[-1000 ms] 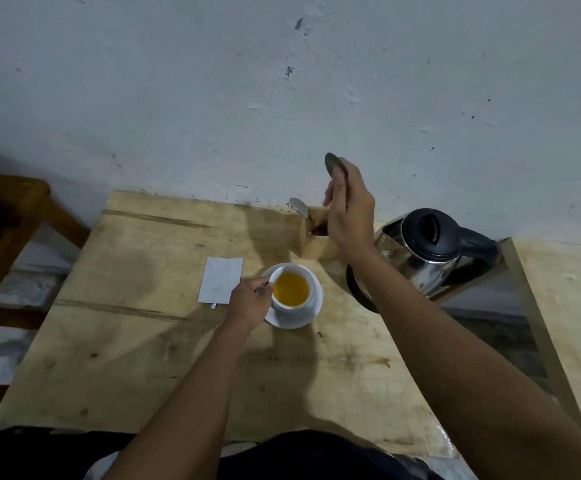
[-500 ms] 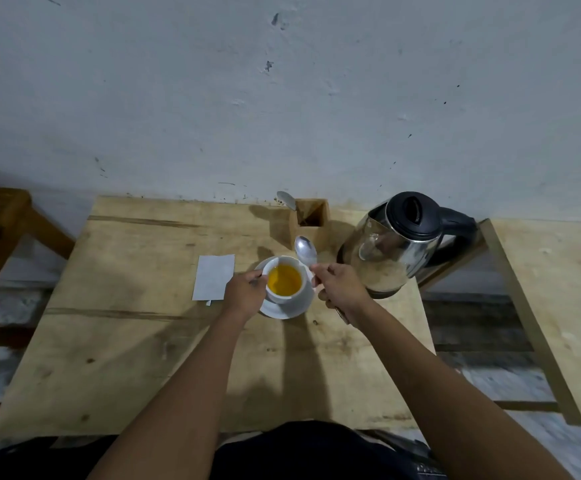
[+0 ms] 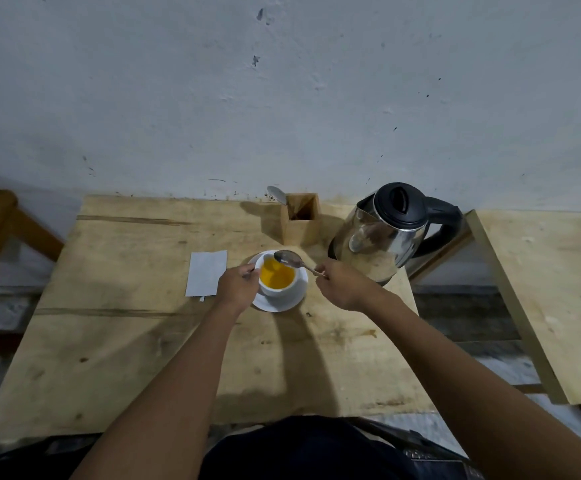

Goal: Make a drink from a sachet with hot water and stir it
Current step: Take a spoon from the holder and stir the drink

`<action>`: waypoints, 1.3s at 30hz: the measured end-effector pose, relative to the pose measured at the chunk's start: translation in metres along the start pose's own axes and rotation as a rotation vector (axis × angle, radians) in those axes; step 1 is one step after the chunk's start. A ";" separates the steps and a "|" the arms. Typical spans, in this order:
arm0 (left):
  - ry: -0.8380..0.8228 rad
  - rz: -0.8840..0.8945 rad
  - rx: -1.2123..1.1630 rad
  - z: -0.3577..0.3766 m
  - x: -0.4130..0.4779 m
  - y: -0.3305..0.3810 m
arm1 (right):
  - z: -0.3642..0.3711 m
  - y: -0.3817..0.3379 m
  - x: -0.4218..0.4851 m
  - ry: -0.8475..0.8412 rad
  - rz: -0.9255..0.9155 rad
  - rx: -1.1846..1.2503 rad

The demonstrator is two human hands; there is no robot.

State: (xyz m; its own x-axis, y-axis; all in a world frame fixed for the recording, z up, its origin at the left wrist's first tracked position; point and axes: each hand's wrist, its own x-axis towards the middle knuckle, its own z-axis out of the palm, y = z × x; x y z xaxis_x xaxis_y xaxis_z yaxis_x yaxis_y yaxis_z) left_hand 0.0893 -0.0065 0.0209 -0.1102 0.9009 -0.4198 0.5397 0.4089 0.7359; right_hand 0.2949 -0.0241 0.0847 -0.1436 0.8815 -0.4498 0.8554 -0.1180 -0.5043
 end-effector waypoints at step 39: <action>-0.032 -0.023 -0.054 -0.003 0.001 -0.002 | 0.000 -0.042 0.054 0.056 -0.302 -0.698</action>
State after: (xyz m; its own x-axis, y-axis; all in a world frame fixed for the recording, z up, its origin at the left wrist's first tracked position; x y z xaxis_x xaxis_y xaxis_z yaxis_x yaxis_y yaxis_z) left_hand 0.0860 -0.0061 0.0206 -0.0948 0.8862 -0.4535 0.4915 0.4378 0.7528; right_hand 0.2508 0.0286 0.0812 -0.4119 0.8536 -0.3189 0.9017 0.4323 -0.0078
